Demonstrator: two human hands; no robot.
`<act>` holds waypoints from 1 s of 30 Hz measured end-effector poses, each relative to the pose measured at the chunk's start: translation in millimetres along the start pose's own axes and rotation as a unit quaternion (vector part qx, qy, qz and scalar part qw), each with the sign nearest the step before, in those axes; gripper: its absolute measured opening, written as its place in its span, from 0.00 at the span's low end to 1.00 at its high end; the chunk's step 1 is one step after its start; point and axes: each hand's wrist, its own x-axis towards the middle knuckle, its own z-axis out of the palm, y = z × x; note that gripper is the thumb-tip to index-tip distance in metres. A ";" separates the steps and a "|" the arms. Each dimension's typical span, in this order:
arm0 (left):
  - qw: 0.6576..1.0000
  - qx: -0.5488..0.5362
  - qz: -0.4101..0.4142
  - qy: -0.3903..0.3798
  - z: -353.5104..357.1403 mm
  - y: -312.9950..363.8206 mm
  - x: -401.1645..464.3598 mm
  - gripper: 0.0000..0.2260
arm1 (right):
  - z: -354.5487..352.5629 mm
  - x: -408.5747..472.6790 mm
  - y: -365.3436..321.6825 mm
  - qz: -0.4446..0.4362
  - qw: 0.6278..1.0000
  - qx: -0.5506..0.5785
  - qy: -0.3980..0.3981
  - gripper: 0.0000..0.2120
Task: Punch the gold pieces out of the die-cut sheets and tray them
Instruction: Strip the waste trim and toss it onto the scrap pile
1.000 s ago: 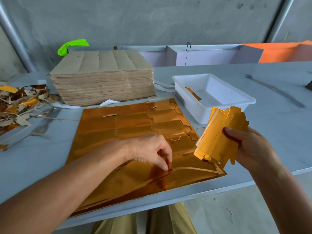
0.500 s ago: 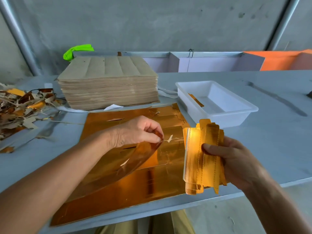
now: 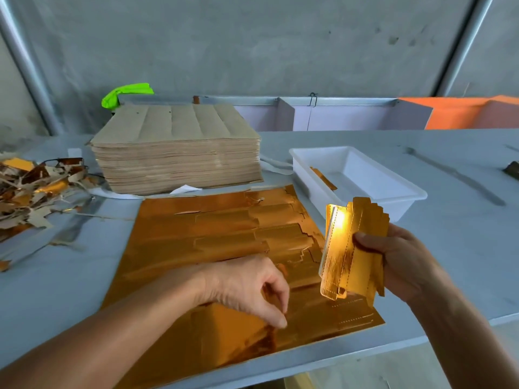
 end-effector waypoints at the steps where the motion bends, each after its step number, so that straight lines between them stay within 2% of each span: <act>1: 1.000 -0.007 0.005 -0.009 2.6 -0.3 3.1 0.07 | 3.8 5.2 -0.7 0.003 1.000 -0.004 0.008 0.15; 5: 0.994 -0.110 -0.005 -0.012 -7.4 -15.2 11.3 0.11 | 23.1 30.2 -2.3 0.023 0.999 -0.019 0.023 0.14; 6: 0.991 -0.135 -0.015 0.006 -13.5 -21.7 14.1 0.11 | 25.9 37.4 -2.3 0.027 0.999 -0.021 0.023 0.14; 8: 0.983 -0.139 -0.051 0.106 -29.4 -40.3 26.1 0.10 | 28.3 51.7 -1.6 0.028 0.999 -0.021 0.030 0.13; 10: 0.963 -0.024 -0.126 0.236 -48.6 -63.8 46.4 0.08 | 29.2 63.6 0.5 0.024 0.999 -0.025 0.040 0.11; 11: 0.940 0.055 -0.171 0.291 -57.6 -74.3 57.8 0.08 | 29.5 68.8 2.0 0.023 0.998 -0.023 0.044 0.11; 14: 0.869 0.177 -0.256 0.385 -76.7 -103.9 94.4 0.13 | 30.6 83.3 7.7 0.035 0.998 -0.015 0.048 0.14; 19: 0.831 0.240 -0.318 0.389 -91.0 -142.2 146.5 0.21 | 33.1 103.4 15.7 0.050 0.998 -0.005 0.046 0.15; 23: 0.815 0.258 -0.371 0.361 -100.6 -163.2 165.1 0.24 | 35.4 118.6 15.4 0.048 0.998 -0.018 0.033 0.15; 28: 0.821 0.291 -0.350 0.345 -111.0 -167.2 167.8 0.06 | 46.0 129.6 12.1 0.031 0.998 -0.044 0.020 0.13; 30: 0.819 0.292 -0.340 0.358 -113.4 -165.9 162.5 0.04 | 50.6 133.9 10.8 0.033 0.998 -0.043 0.023 0.14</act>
